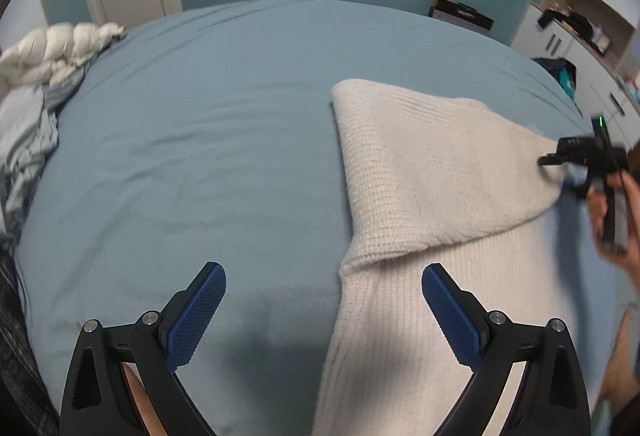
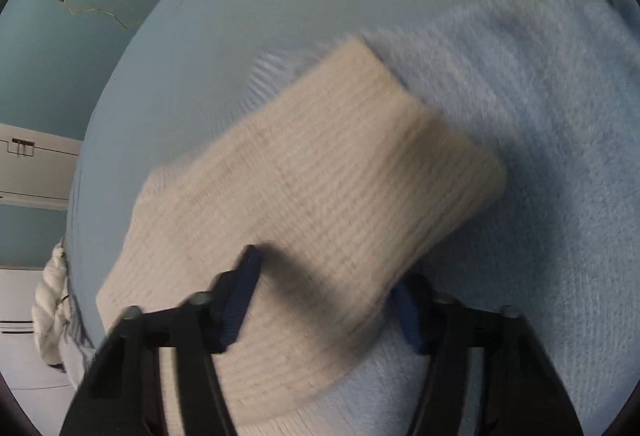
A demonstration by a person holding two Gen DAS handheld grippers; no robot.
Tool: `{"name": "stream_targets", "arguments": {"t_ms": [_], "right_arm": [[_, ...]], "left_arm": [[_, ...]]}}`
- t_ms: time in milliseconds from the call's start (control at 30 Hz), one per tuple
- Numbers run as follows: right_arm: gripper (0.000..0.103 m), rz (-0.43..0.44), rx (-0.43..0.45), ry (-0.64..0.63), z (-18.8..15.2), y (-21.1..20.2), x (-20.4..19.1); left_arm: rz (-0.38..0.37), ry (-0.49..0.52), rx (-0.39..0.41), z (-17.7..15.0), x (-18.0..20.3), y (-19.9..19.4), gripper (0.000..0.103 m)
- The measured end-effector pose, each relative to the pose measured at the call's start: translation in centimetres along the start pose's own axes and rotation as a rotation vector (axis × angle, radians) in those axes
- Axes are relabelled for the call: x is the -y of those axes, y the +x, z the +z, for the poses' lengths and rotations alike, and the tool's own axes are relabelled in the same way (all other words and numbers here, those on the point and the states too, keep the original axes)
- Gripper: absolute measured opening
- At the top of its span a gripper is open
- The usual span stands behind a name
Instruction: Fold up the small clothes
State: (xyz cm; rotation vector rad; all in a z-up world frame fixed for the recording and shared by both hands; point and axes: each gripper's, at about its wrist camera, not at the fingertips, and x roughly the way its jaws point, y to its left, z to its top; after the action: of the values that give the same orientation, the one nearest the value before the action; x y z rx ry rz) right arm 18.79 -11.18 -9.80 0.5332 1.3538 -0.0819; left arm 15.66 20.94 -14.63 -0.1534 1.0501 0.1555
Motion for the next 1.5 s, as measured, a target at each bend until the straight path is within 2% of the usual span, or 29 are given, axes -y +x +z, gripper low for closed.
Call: {"name": "stream_targets", "arguments": {"t_ms": [67,133,267,400,467,567,667,733,833,867,1067,1133,1167,1233,1333,1400,1500], "right_arm": [[0.009,-0.076,0.026,-0.083,-0.1,-1.1,-2.5],[0.009,-0.091,0.083,-0.142,-0.8,-3.4,-5.1],[0.008,0.055,0.208,-0.241,-2.8,-11.1,-11.8],[0.008,0.19,0.34,-0.411,-6.0,-21.4,-20.4],[0.008,0.232,0.397,-0.493,-7.6,-25.9,-24.1],[0.008,0.241,0.469,-0.606,-9.8,-31.1,-28.8],[0.008,0.227,0.521,-0.673,-12.6,-33.9,-31.3],[0.008,0.198,0.558,-0.722,-11.3,-33.9,-32.0],[0.008,0.111,0.624,-0.782,-11.5,-33.6,-30.3],[0.008,0.101,0.632,-0.78,-10.7,-33.8,-29.4],[0.008,0.033,0.628,-0.739,-8.3,-34.5,-22.9],[0.008,-0.017,0.627,-0.739,-8.3,-33.5,-19.6],[0.008,-0.043,0.625,-0.738,-8.4,-32.8,-19.4],[0.008,-0.087,0.588,-0.705,-7.9,-30.7,-15.9],[0.008,-0.107,0.477,-0.571,-6.5,-26.3,-8.8],[0.012,-0.119,0.385,-0.475,-5.5,-22.7,-4.6],[0.024,-0.154,0.134,-0.339,-4.0,-15.4,2.5]], "left_arm": [[0.033,0.023,0.009,-0.4,0.2,0.0,0.1],[0.03,0.018,0.01,-0.4,0.1,0.0,0.1],[0.009,-0.03,0.021,-0.5,-0.2,-0.2,0.1],[-0.006,-0.059,0.033,-0.6,0.0,-0.4,0.1],[-0.002,-0.058,0.062,-0.7,0.3,-0.8,0.1],[0.011,-0.049,0.099,-1.2,0.6,-1.2,0.1],[0.004,-0.057,0.113,-1.8,0.3,-1.4,0.1],[-0.01,-0.05,0.117,-2.0,-0.1,-1.3,0.1],[0.024,-0.039,0.114,-2.4,-0.7,-1.0,0.1],[0.03,-0.047,0.109,-2.4,-1.1,-0.9,0.1],[0.039,-0.089,0.106,-2.3,-2.1,-0.6,0.1],[0.055,-0.078,0.11,-2.2,-2.0,-0.5,0.1],[0.063,-0.068,0.113,-2.3,-1.7,-0.5,0.1],[0.088,-0.027,0.123,-2.3,-0.7,-0.6,0.1],[0.108,0.059,0.142,-2.7,1.6,-0.9,0.1],[0.118,0.139,0.151,-3.2,3.9,-1.1,0.1],[0.119,0.28,0.108,-3.8,7.3,0.2,0.1]]}}
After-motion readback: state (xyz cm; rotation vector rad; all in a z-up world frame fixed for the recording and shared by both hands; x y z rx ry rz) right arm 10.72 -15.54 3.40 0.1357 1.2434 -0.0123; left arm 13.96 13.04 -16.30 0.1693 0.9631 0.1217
